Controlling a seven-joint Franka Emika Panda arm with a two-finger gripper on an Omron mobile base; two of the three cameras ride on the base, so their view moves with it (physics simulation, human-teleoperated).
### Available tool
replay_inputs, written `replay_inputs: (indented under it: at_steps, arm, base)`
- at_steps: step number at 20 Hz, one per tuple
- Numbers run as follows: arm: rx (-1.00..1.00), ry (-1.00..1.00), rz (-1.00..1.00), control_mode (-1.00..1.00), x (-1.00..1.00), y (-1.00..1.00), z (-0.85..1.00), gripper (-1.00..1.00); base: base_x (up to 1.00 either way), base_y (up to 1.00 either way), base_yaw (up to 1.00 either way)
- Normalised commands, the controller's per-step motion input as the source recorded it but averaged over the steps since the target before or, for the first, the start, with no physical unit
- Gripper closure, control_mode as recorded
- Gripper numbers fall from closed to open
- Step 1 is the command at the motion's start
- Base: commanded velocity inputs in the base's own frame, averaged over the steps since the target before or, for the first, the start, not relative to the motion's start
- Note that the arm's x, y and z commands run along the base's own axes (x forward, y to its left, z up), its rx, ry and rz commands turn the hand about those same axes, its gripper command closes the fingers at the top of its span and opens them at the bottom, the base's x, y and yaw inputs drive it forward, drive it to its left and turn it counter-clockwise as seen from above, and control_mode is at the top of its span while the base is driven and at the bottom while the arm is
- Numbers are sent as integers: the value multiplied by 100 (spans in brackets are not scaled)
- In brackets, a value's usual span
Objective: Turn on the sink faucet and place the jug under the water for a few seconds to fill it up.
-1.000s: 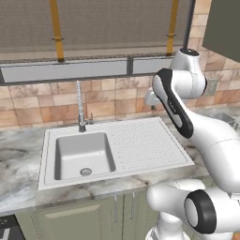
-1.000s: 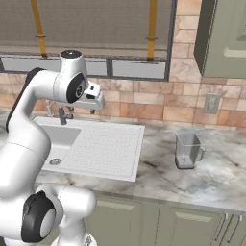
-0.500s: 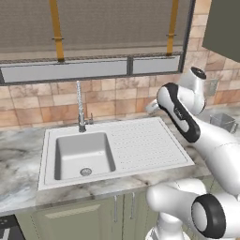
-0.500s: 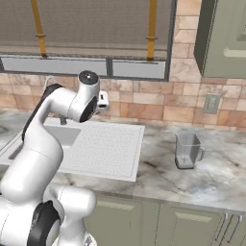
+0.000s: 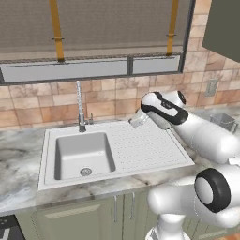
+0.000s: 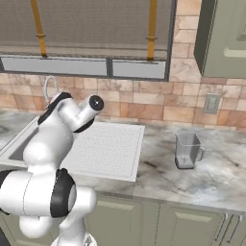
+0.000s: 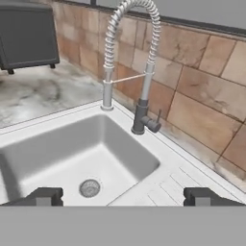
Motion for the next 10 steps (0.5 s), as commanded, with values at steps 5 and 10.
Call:
replay_inputs:
  at_steps: [5,10]
  arm:
    - [0,3,13,-100,16,5,-30,-100]
    - [5,-2,1,-100,50,46,-32,-100]
  base:
    - [0,0,0]
    - [0,0,0]
